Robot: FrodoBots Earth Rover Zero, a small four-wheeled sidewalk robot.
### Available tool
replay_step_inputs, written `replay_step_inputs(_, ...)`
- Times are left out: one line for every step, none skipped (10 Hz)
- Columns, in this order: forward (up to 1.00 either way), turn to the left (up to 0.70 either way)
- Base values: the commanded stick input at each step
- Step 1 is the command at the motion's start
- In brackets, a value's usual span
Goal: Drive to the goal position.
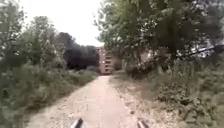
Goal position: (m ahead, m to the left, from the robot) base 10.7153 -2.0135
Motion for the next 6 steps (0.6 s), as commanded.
replay_step_inputs(0.85,0.00)
replay_step_inputs(0.85,0.00)
replay_step_inputs(0.85,0.00)
replay_step_inputs(0.85,0.00)
replay_step_inputs(0.85,0.00)
replay_step_inputs(0.85,0.00)
